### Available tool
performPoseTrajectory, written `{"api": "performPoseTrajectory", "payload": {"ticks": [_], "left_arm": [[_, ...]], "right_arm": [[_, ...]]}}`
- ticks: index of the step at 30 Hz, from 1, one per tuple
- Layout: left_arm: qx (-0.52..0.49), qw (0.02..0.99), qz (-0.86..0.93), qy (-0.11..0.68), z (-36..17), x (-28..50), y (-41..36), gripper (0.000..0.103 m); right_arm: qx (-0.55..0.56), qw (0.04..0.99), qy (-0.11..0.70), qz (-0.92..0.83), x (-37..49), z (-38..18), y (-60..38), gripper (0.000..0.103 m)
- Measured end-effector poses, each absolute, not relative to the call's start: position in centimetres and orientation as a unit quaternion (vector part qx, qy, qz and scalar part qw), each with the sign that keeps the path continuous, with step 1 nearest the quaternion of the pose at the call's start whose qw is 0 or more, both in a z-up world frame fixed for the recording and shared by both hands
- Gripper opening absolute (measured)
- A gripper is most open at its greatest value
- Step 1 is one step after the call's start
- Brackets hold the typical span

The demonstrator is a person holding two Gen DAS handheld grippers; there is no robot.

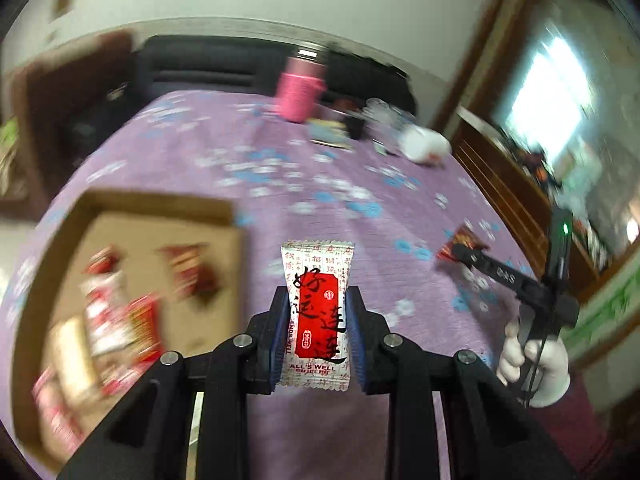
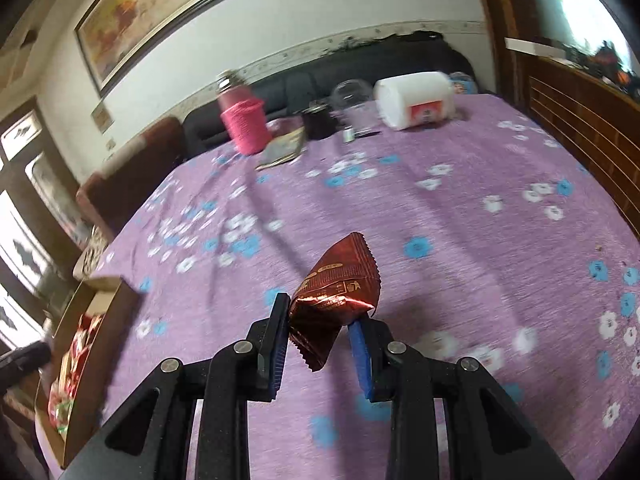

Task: Organize snacks

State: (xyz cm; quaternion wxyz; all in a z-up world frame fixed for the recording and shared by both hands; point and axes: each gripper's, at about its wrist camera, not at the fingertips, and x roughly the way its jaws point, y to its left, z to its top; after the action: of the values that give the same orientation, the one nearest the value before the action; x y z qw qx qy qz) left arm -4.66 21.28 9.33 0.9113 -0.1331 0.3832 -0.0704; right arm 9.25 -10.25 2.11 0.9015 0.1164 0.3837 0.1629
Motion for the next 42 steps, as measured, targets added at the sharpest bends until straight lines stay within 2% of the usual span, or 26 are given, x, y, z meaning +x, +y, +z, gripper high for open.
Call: {"api": "performPoseTrajectory", "payload": {"ticks": [5, 13, 24, 26, 28, 33, 37, 42], "left_arm": [[-0.171, 0.911, -0.017, 0.375, 9.0, -8.5, 27.8, 0.027], [-0.197, 0.909, 0.016, 0.366, 7.2, -11.0, 31.9, 0.027], [-0.214, 0.898, 0.008, 0.385, 4.8, -11.0, 31.8, 0.027], [-0.218, 0.900, 0.001, 0.379, 5.1, -11.4, 32.0, 0.031], [-0.214, 0.904, 0.000, 0.370, 5.5, -11.9, 32.0, 0.048], [-0.220, 0.911, 0.009, 0.348, 6.7, -13.1, 32.5, 0.072], [-0.219, 0.915, 0.015, 0.337, 7.3, -13.7, 32.7, 0.074], [-0.206, 0.921, 0.022, 0.329, 8.2, -14.1, 32.1, 0.075]], "right_arm": [[0.073, 0.897, 0.377, 0.219, 5.9, 4.8, -4.2, 0.031], [0.008, 0.865, 0.369, 0.341, 0.3, 8.9, 7.1, 0.031], [-0.049, 0.830, 0.429, 0.354, 1.4, 6.2, 17.3, 0.031], [-0.062, 0.827, 0.439, 0.345, 2.0, 5.4, 18.3, 0.031], [-0.068, 0.825, 0.447, 0.340, 2.4, 4.9, 18.8, 0.031], [-0.064, 0.826, 0.446, 0.338, 3.2, 4.5, 19.3, 0.035], [-0.048, 0.839, 0.425, 0.337, 3.2, 5.5, 18.6, 0.054], [-0.038, 0.863, 0.391, 0.317, 2.3, 7.6, 16.5, 0.054]]}}
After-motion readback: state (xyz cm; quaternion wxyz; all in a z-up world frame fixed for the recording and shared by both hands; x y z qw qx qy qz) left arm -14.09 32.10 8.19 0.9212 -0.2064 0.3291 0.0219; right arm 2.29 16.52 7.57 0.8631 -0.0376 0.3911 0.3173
